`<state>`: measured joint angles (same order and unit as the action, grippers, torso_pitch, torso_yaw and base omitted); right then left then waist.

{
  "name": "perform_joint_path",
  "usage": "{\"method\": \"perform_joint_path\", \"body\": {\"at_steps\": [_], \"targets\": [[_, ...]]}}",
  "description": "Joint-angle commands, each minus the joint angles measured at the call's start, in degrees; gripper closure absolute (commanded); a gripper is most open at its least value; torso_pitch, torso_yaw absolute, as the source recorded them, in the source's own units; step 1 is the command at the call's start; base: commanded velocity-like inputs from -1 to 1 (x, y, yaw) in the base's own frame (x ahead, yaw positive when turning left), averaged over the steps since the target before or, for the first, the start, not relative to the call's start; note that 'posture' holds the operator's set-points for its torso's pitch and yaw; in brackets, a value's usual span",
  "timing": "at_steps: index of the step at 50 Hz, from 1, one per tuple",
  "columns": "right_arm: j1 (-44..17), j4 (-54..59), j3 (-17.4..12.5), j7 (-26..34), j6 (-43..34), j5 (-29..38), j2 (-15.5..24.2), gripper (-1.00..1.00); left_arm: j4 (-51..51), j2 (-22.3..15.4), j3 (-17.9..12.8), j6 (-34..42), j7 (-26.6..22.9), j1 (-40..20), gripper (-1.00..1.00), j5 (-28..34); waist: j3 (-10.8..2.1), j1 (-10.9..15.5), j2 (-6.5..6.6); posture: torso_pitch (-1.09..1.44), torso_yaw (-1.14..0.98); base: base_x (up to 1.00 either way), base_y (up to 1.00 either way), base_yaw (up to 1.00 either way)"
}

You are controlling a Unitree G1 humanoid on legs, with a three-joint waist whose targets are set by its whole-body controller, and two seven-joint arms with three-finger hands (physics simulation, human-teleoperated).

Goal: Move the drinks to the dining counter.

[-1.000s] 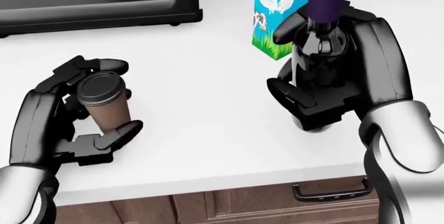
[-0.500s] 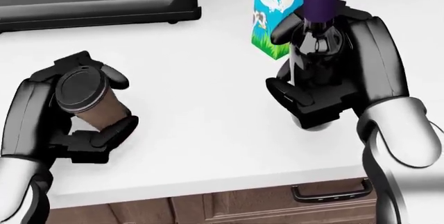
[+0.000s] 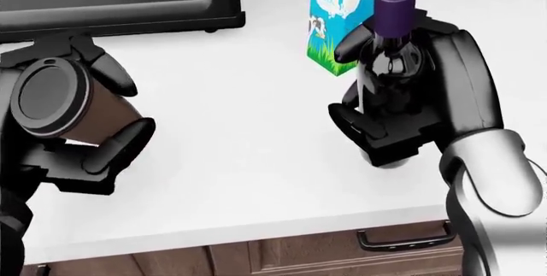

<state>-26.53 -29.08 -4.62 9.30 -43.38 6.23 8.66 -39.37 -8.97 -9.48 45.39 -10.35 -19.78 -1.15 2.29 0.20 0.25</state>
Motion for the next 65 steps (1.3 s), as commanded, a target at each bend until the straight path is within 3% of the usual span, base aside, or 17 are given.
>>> {"method": "perform_joint_path", "body": {"at_steps": [1,6,24,27,29,30,31,35,42,44,45,47,50,53,59,62,65], "targets": [[-2.4,-3.3,-0.4,-0.5,3.5,0.3,0.4,1.00,-4.1,-1.0,-1.1,3.8,0.6,-2.8,0.80,-2.9,-1.71,0.0,-0.03,0.00,0.00,0.00,0.00,0.00],[-2.2,-3.0,-0.4,0.0,3.4,0.5,0.2,1.00,-4.6,-3.0,-2.2,6.2,1.6,-4.3,0.81,-5.2,-3.83,-0.2,0.45,0.00,0.00,-0.30,0.00,0.00],[-2.7,-2.2,-0.4,0.5,3.7,0.7,0.1,1.00,-2.8,-2.5,0.1,2.7,2.1,-2.9,0.81,-3.3,-2.85,-1.0,0.59,0.00,0.00,-0.56,0.00,0.00],[-2.4,-2.2,-0.4,0.4,3.9,0.7,0.1,1.00,-3.6,-2.9,-1.3,3.3,1.1,-2.6,0.82,-3.9,-3.00,-1.3,-1.17,0.00,0.00,-0.46,0.00,0.00],[-2.3,-2.4,-0.4,0.4,3.9,0.7,0.0,1.00,-4.0,-3.2,-2.2,3.7,0.7,-2.6,0.81,-4.4,-3.63,-1.8,-5.15,0.00,0.00,-0.42,0.00,0.00],[-2.3,-2.4,-0.4,0.4,3.8,0.8,0.0,1.00,-4.0,-3.3,-2.1,3.5,0.6,-2.3,0.81,-4.4,-2.39,-2.0,-2.21,0.00,0.00,-0.38,0.00,0.00],[-2.2,-2.6,-0.3,0.4,3.7,0.9,0.1,1.00,-3.8,-3.1,-1.5,3.3,1.0,-2.4,0.81,-4.1,-3.36,-1.6,-3.27,0.00,0.00,-0.35,0.00,0.00],[-1.9,-2.8,-0.3,0.4,3.8,1.1,0.0,1.00,-3.3,-2.3,-0.4,2.6,1.4,-2.0,0.80,-3.2,-3.24,-0.8,-2.31,0.00,0.00,-0.32,0.00,0.00],[-1.8,-2.6,-0.2,0.4,4.4,1.4,-0.1,1.00,-3.3,-2.3,-0.7,2.7,0.7,-2.1,0.80,-3.0,0.75,-1.1,1.41,0.00,0.00,-0.09,0.00,0.00],[-1.7,-2.7,-0.1,0.6,4.2,1.8,0.0,1.00,-3.5,-2.6,-1.5,3.1,0.5,-2.2,0.80,-3.4,0.87,-1.9,3.57,0.00,0.00,0.00,0.00,0.00],[-1.6,-2.7,-0.1,0.7,4.2,1.9,0.0,1.00,-3.3,-2.6,-1.2,2.9,0.6,-2.2,0.80,-3.3,0.23,-2.3,6.23,0.00,0.00,0.00,0.00,0.00],[-1.8,-2.6,-0.1,0.8,4.1,1.9,0.0,1.00,-2.4,-2.0,0.2,2.3,1.5,-2.6,0.80,-2.5,1.31,-1.9,4.59,0.00,0.00,0.00,0.00,0.00],[-2.2,-2.0,-0.2,1.0,4.3,2.0,0.0,1.00,-1.8,-1.7,0.5,1.7,1.5,-2.4,0.80,-2.1,-1.35,-2.0,4.83,0.00,0.00,0.00,0.00,0.00],[-2.5,-1.8,-0.3,1.3,4.6,1.7,0.0,1.00,-1.5,-1.2,1.2,1.7,1.7,-2.8,0.80,-1.7,-1.57,-1.2,3.51,0.00,0.00,0.00,0.00,0.00],[-2.4,-1.5,0.3,1.9,4.4,2.6,0.3,1.00,-1.4,-1.2,1.0,1.2,1.3,-2.6,0.81,-1.3,-0.77,0.9,-2.32,0.00,0.00,0.00,0.00,0.00],[-2.2,-1.7,0.5,2.5,4.3,3.4,0.3,1.00,-1.5,-1.2,0.8,1.1,1.2,-2.3,0.82,-1.3,-1.91,1.0,-1.07,0.00,0.00,0.00,0.00,0.08],[-1.8,-1.9,0.3,2.8,4.5,3.4,-0.1,1.00,-1.1,-1.0,1.3,0.7,1.3,-2.3,0.82,-1.0,-1.06,0.6,0.16,0.00,0.00,0.00,0.00,0.33]]}}
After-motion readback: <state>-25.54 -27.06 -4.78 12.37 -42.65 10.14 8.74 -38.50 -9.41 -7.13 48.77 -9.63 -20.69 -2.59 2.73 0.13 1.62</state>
